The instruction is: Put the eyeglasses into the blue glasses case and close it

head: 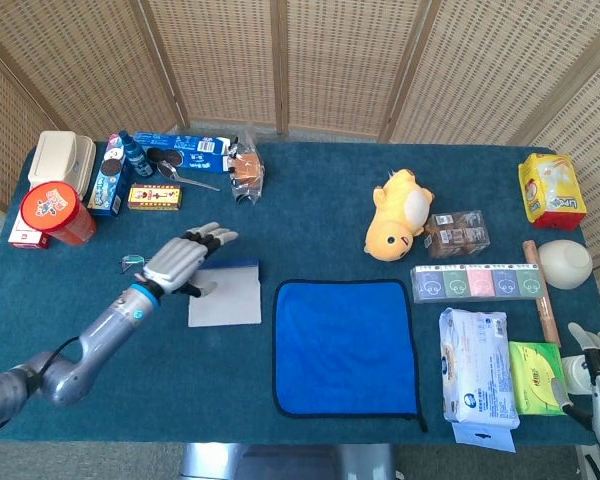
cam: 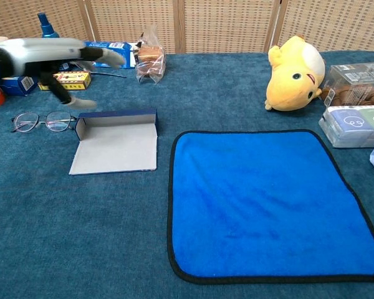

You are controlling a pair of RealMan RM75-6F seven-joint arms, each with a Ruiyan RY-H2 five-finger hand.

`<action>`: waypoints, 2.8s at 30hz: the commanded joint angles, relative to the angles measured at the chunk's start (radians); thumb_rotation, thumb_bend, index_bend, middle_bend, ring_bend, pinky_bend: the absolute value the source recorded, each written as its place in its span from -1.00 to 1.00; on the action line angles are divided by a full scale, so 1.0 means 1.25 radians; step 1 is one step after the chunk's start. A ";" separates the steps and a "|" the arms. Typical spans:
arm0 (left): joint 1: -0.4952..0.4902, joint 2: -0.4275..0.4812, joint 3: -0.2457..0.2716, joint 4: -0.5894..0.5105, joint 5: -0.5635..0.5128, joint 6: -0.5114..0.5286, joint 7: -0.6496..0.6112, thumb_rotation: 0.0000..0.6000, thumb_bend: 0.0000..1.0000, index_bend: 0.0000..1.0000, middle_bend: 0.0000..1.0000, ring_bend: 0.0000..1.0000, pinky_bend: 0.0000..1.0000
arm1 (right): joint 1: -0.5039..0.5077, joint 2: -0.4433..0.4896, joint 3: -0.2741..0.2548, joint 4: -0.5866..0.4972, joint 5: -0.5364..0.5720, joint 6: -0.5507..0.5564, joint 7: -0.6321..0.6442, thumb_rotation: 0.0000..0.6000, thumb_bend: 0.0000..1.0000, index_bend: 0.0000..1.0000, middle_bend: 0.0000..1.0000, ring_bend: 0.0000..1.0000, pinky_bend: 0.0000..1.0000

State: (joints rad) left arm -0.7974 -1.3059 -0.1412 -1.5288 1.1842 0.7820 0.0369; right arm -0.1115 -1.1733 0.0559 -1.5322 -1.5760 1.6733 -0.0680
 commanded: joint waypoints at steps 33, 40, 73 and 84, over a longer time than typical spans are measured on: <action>0.020 -0.064 0.042 0.189 -0.325 -0.043 0.264 1.00 -0.29 -0.52 -0.98 -1.00 -0.94 | -0.001 0.010 -0.005 -0.041 -0.004 0.020 -0.045 0.89 -0.38 -0.70 -0.52 -0.63 -0.72; 0.007 -0.093 0.046 0.225 -0.334 -0.056 0.271 1.00 -0.29 -0.47 -0.95 -1.00 -0.94 | -0.011 0.016 -0.006 -0.044 0.000 0.031 -0.041 0.89 -0.39 -0.70 -0.52 -0.63 -0.72; 0.012 -0.083 0.063 0.207 -0.328 -0.049 0.264 1.00 -0.31 0.11 -0.66 -1.00 -0.91 | -0.027 0.023 -0.007 -0.049 -0.007 0.054 -0.027 0.89 -0.41 -0.72 -0.52 -0.63 -0.70; 0.026 -0.063 0.057 0.180 -0.311 -0.039 0.232 1.00 -0.31 0.18 -0.58 -1.00 -0.90 | -0.030 0.024 -0.008 -0.051 -0.012 0.061 -0.027 0.89 -0.41 -0.72 -0.52 -0.63 -0.70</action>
State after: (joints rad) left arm -0.7675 -1.3877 -0.0686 -1.3001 0.7929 0.7324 0.3315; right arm -0.1493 -1.1437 0.0463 -1.5963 -1.5914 1.7495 -0.1020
